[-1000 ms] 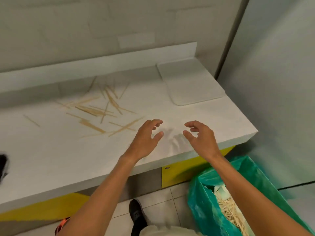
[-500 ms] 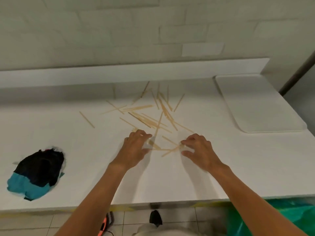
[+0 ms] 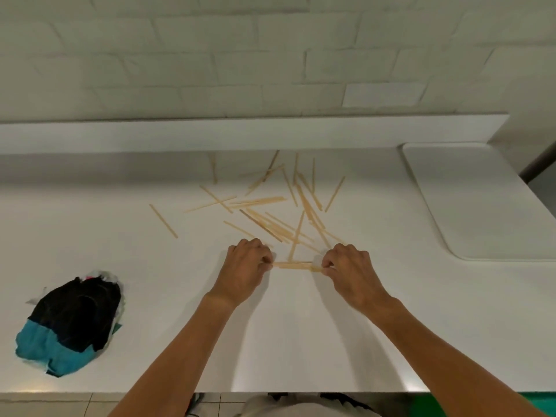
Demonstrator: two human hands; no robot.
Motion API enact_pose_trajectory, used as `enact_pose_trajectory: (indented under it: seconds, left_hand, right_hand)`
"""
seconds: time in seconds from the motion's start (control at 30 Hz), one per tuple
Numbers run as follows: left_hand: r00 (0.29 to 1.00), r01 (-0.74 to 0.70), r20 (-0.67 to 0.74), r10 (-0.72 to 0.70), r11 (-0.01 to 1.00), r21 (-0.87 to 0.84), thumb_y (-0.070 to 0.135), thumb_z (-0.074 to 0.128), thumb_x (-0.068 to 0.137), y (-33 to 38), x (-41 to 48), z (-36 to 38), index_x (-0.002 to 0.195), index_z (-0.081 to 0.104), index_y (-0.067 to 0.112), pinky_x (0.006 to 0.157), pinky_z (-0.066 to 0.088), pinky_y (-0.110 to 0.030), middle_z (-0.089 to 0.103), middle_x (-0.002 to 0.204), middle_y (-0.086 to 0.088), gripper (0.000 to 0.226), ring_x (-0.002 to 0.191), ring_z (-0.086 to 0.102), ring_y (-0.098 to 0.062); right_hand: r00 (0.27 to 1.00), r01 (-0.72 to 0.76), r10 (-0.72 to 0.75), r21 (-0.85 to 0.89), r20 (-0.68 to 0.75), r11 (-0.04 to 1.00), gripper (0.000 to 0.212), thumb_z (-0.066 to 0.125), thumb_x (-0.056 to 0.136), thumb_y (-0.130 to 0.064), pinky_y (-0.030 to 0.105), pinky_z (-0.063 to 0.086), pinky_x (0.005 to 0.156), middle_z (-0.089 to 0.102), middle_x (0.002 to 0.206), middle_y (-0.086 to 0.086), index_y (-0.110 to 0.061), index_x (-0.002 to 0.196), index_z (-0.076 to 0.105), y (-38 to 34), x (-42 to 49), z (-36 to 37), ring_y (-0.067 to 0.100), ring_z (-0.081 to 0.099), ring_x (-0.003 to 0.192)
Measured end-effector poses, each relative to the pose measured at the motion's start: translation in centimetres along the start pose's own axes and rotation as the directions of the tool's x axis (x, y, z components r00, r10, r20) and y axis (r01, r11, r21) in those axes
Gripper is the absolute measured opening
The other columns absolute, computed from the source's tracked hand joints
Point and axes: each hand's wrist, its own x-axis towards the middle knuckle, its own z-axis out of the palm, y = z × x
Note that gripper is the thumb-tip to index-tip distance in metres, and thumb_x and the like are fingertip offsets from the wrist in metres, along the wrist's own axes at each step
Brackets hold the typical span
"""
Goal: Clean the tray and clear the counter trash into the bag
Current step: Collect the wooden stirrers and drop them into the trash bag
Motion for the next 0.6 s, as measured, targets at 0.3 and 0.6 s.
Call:
enact_pose_trajectory:
  seconds: [0.3, 0.6]
  left_hand:
    - [1.000, 0.011, 0.024, -0.015, 0.989, 0.150, -0.008, 0.052, 0.083, 1.2, -0.1, 1.6, 0.090, 0.051, 0.016, 0.069, 0.029, -0.028, 0.046, 0.092, 0.002, 0.025, 0.082, 0.042, -0.019]
    - [0.989, 0.096, -0.110, -0.100, 0.995, -0.038, 0.013, 0.068, 0.089, 1.7, -1.3, 1.7, 0.097, 0.072, 0.018, 0.072, 0.049, -0.030, 0.057, 0.096, 0.007, 0.010, 0.090, 0.053, -0.014]
  right_hand:
    - [0.993, 0.112, -0.114, 0.051, 0.040, 0.992, 0.008, 0.060, 0.095, -0.022, 0.031, 0.037, 0.084, 0.061, 0.092, -0.004, -0.020, 0.102, 0.063, 0.8, 0.3, -0.6, 0.018, 0.056, 0.089]
    - [0.981, 0.194, -0.194, -0.080, 0.012, 0.978, 0.019, 0.072, 0.084, -0.013, 0.030, 0.039, 0.057, 0.058, 0.070, -0.005, -0.020, 0.068, 0.066, 2.4, 0.9, -0.7, 0.019, 0.054, 0.063]
